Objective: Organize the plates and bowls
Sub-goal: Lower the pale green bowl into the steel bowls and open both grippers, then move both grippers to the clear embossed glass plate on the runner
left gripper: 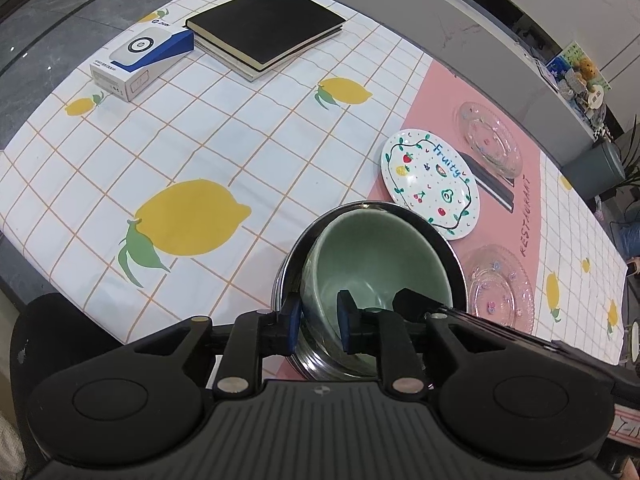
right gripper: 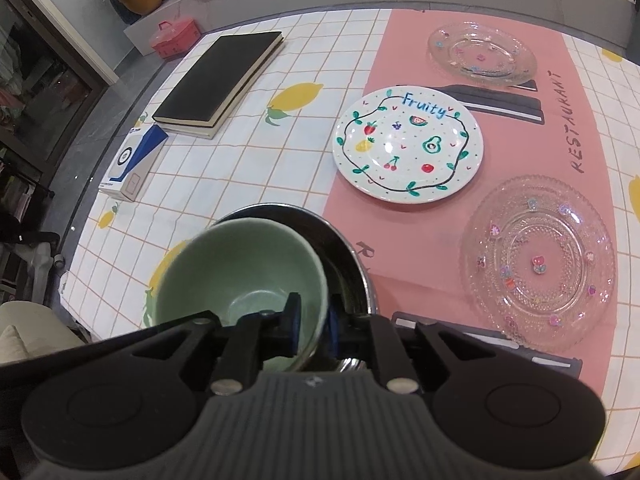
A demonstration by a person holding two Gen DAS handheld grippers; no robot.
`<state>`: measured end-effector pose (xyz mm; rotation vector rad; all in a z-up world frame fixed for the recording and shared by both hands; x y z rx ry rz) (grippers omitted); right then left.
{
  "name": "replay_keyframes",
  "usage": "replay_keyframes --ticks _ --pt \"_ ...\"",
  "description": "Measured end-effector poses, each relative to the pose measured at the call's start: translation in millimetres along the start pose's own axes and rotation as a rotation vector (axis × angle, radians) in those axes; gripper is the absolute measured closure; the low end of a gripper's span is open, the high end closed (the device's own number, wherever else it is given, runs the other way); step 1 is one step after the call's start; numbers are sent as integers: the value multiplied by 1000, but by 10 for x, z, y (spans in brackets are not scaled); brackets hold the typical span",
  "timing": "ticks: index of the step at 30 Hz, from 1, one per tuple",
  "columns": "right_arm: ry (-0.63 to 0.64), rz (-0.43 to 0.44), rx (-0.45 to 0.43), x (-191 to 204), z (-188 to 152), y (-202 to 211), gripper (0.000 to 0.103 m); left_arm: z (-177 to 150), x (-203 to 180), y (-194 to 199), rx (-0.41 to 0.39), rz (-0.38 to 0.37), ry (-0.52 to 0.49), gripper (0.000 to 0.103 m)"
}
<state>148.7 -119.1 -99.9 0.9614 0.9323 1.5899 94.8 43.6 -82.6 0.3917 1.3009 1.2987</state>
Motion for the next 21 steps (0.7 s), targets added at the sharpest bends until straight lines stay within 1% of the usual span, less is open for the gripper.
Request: replay_keyframes --ticks 3,4,5,7,11,14,18,21 --pt "-4 5 -5 -19 19 44 87 9 -17 13 -8 6 -12 80" --pt "-7 4 -19 -35 37 73 78 16 -28 26 -18 7 -20 78" --pt "-10 6 -34 -55 58 105 76 24 -44 46 -29 14 -29 76" --pt "-26 30 -37 -93 94 149 76 48 -69 72 -37 17 -42 74" --pt "-39 57 -44 -128 125 213 76 78 -81 101 -60 30 -55 72" --pt "-45 68 -68 -156 128 305 74 92 -111 160 -80 30 -72 72" --pt "-66 78 -130 -247 140 500 74 90 -236 287 -144 38 -133 72" --pt "-94 94 -193 -378 147 659 73 68 -387 394 -198 15 -201 71"
Point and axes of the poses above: each gripper's, at about its wrist camera, not at the fingertips, and y roughly against the way its jaws point, x to its left, z to its top, the point moved 4 cm from there along -y, roughly the way its jaws point, and after that the axes turned 12 degrees about -z, right-handed, at the moved point
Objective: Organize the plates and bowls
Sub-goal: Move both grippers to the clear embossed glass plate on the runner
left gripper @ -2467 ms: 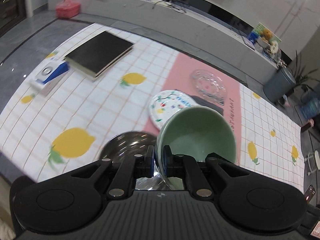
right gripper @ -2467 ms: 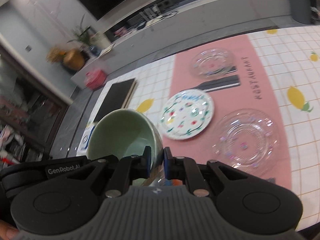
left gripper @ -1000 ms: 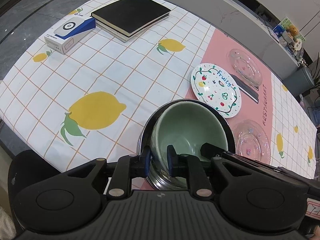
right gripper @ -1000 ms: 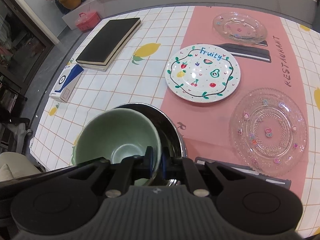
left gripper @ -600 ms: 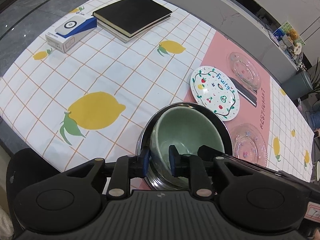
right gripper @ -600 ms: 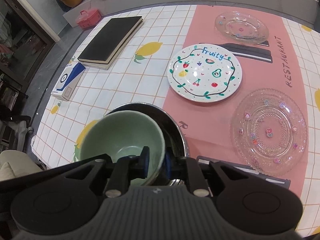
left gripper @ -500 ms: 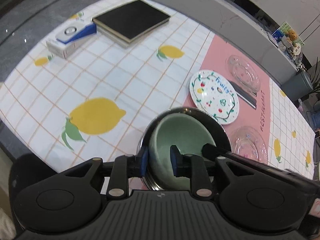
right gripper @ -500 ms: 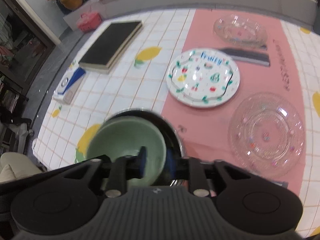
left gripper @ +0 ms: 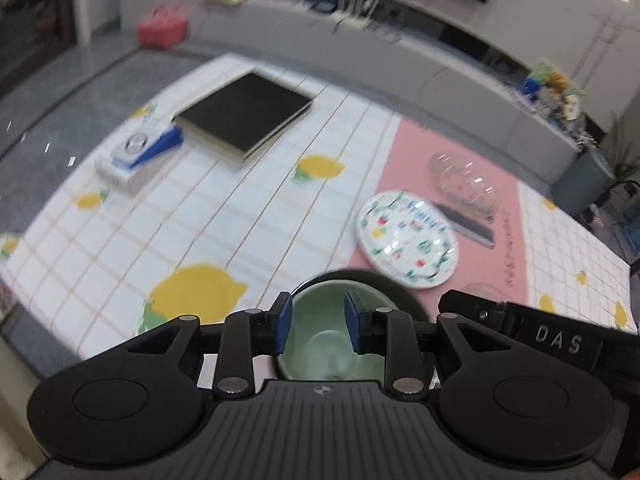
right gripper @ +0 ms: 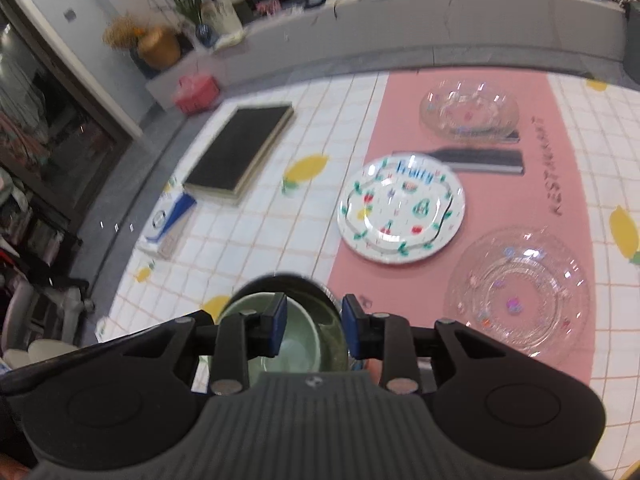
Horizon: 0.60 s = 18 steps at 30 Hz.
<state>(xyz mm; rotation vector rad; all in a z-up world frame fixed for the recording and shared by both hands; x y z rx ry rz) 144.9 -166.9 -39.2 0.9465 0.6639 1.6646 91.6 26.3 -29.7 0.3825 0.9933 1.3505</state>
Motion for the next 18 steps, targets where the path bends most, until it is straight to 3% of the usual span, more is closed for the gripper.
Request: replay_keyframes --ticks 8,14,18 --pt "-94 -10 -181 -498 -14 335 72 4 -470 129 -93 -183 -100 71" --pt "-180 -39 -242 -927 -144 418 72 -146 -774 -36 -61 -296 -124 71" --pt "-225 -65 -233 -1174 -271 392 71 -302 -920 -229 -18 -324 -134 71"
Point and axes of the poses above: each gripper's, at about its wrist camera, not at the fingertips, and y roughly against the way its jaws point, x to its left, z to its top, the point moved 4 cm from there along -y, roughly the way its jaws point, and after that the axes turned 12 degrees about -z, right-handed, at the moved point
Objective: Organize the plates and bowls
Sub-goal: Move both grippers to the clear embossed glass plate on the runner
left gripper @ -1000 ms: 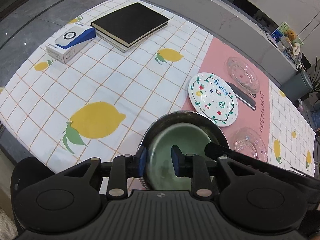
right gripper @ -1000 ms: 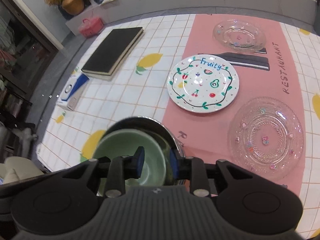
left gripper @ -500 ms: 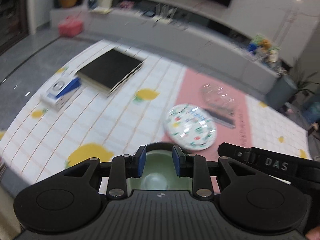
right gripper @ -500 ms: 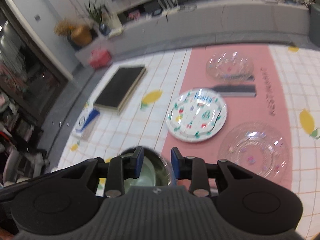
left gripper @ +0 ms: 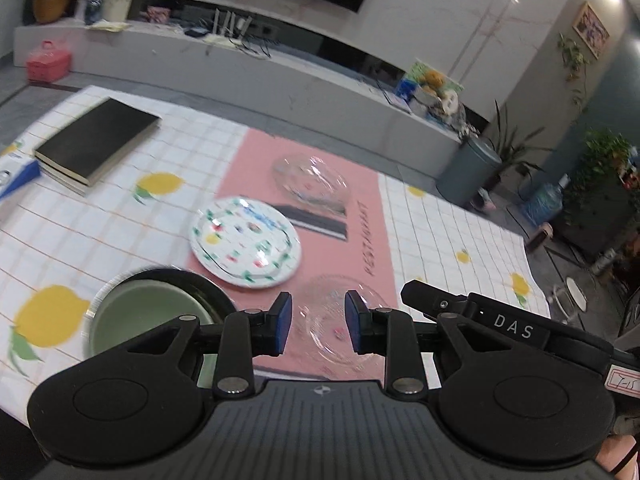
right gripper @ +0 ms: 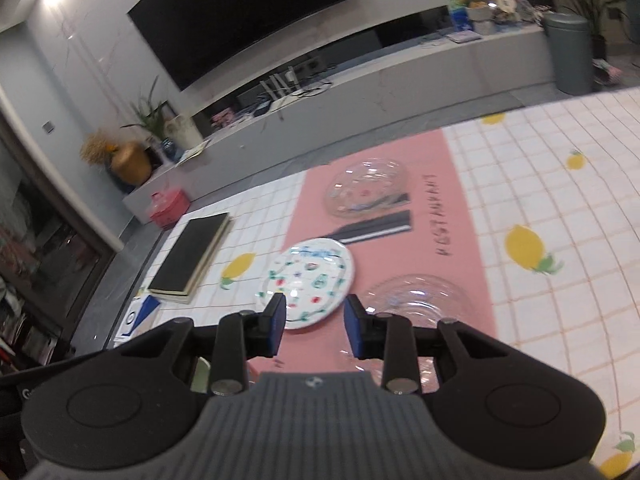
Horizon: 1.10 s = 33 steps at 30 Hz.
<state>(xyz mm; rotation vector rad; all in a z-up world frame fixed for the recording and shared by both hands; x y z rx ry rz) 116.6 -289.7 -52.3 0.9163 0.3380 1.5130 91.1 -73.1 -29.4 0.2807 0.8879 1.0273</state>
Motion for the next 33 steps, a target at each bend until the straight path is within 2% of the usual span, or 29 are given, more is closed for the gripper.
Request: replay_keyframes --ticks 3,8,13,16,19,26,33 --pt "-25 -26 15 -159 -63 -55 71 -105 -41 -158 30 -6 -1 71" --pt "-61 -83 54 -435 -179 -167 71 -231 -33 -403 62 11 9 64" --pt "-115 -132 95 -716 -267 -312 67 -319 24 -607 76 47 17 53" --pt "-142 -157 117 -861 -311 -405 64 -348 72 -736 86 85 24 52" --pt "-162 -171 138 -964 -338 -498 61 -348 41 -813 74 128 -11 46" --pt "-184 -179 167 -1094 -348 -673 61 -370 -150 -1003 71 140 -112 45" --pt "-162 -148 174 -1054 -306 -822 61 -381 15 -1259 86 200 -61 45"
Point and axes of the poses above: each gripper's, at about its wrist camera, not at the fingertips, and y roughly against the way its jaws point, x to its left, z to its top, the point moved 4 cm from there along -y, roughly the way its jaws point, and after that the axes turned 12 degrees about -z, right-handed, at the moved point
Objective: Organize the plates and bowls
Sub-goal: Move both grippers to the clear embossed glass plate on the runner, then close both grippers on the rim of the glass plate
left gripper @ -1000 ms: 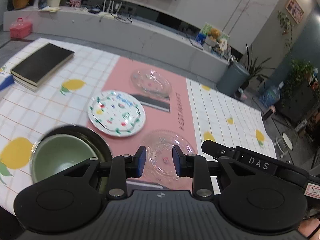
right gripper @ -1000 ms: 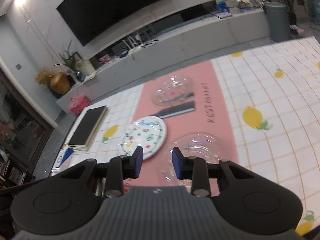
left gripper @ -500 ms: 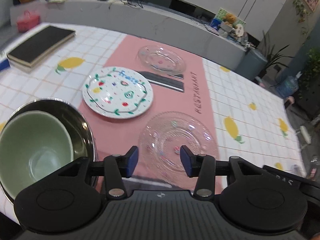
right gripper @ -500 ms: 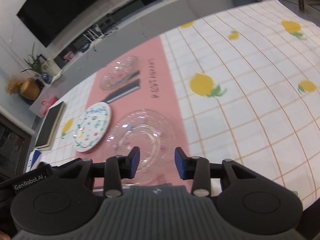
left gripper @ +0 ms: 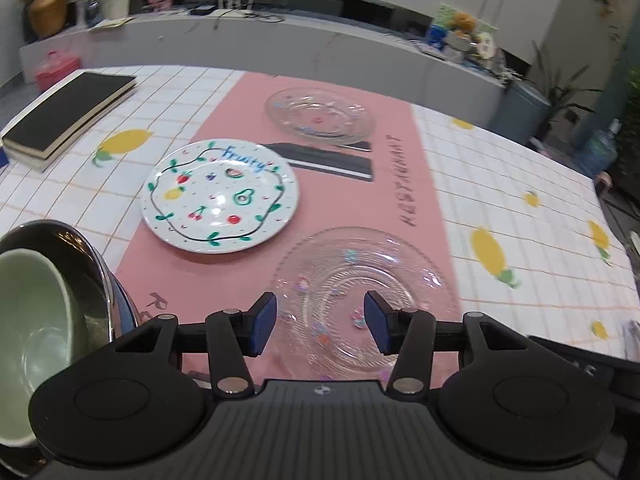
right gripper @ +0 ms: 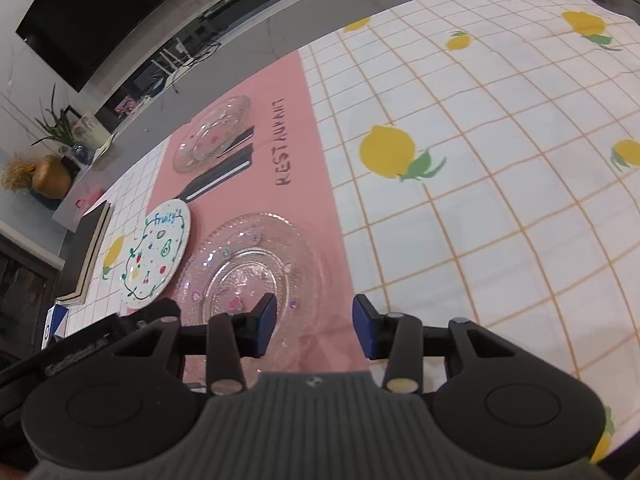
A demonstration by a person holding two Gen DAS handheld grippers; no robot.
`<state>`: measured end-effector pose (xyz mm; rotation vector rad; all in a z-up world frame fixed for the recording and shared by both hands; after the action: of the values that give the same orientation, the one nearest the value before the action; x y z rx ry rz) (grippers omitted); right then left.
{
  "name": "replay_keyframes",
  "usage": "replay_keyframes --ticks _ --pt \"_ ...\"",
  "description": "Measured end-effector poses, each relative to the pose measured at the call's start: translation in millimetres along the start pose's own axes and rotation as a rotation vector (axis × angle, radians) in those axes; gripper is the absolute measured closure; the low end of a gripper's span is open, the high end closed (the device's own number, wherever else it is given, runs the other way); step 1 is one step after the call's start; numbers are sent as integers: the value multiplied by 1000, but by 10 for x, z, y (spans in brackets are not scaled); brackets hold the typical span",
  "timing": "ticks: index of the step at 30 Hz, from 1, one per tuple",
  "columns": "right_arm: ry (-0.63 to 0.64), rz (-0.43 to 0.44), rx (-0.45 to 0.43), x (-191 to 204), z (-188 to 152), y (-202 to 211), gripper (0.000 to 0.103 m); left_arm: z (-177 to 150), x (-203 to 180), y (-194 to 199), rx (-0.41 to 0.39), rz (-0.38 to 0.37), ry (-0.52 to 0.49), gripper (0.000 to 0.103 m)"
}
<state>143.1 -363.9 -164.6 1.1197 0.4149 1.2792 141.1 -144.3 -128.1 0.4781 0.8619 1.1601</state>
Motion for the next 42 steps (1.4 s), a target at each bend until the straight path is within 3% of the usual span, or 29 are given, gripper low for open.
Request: replay_keyframes --ticks 6,13,15,19,22,29,42 --pt "-2 11 28 12 46 -186 62 35 59 -150 -11 100 -33 46" --pt "-16 43 33 32 79 -292 72 0 125 -308 25 109 -31 47" --pt "-21 53 39 40 88 -318 77 -20 141 -356 41 116 -25 55" --pt "-33 72 50 53 86 -366 88 -37 169 -374 32 74 1 66" --pt "-39 62 40 38 89 -370 95 -26 174 -371 34 74 7 69" --pt "-84 56 52 -51 129 -354 96 -12 180 -324 41 46 42 82" --pt "-66 49 69 -212 19 -85 97 -219 115 -89 82 -23 71 86"
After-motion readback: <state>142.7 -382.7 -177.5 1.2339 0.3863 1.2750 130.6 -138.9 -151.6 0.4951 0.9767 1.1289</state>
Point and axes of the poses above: each gripper's, at about its wrist camera, not at the fingertips, and y roughly against the way its jaws point, x to its left, z to its top, the point moved 4 cm from there along -y, roughly the way its jaws point, and after that the axes turned 12 degrees about -z, right-handed, at the moved point
